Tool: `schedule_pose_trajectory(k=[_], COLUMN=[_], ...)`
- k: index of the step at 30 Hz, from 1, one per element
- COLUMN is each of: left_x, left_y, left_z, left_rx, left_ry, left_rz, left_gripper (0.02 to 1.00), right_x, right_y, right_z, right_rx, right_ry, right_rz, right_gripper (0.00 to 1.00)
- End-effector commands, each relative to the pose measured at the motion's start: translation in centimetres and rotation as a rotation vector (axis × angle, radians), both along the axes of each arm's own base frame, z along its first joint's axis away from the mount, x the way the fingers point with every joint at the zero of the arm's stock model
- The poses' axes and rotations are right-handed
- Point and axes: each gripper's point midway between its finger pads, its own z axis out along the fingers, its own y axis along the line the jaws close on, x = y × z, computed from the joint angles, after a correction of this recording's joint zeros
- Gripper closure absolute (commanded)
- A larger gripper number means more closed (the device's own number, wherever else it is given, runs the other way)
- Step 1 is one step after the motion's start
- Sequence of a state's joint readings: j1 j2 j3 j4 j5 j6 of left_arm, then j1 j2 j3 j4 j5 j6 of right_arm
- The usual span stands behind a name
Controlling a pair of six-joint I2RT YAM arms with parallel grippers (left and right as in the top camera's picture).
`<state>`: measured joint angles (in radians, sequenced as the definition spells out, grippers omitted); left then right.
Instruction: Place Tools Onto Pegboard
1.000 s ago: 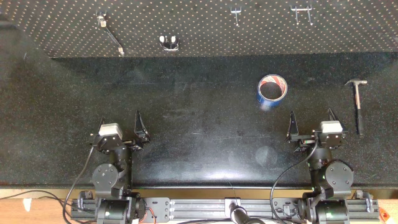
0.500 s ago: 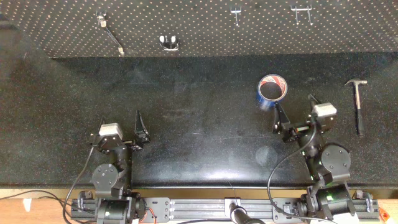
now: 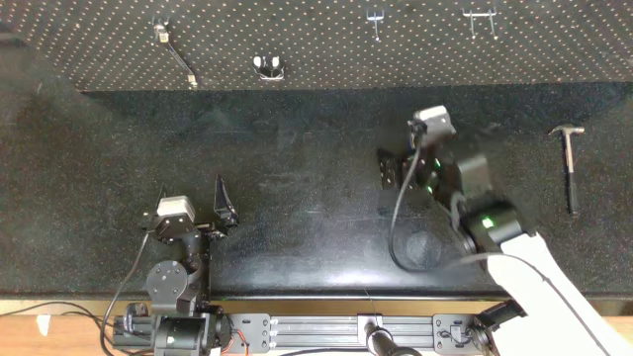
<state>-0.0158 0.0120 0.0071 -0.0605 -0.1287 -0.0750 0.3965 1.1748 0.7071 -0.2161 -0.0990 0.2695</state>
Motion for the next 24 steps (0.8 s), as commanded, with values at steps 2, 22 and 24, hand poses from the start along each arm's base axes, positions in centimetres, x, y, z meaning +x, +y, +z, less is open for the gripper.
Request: schedule_pose_trajectory(k=[2, 22, 24], left_x=[0.0, 0.0, 0.0], left_y=[-0.1, -0.1, -0.1], left_z=[-0.1, -0.1, -0.1], left_rx=[0.012, 0.012, 0.012], left_ry=[0.002, 0.002, 0.002], left_rz=[-0.006, -0.006, -0.006], left_gripper=[0.02, 0.023, 0.023], right_x=[2.2, 0.7, 0.9], right_y=[0.1, -2.1, -2.5], right_z=[-0.9, -8.5, -8.5], right_rx=[-0.109, -0.226, -0.248], right_ry=[0.192, 0.616, 0.606], right_rz=[-0.048, -0.214, -0.223], right_gripper=[0.025, 0.025, 0.025])
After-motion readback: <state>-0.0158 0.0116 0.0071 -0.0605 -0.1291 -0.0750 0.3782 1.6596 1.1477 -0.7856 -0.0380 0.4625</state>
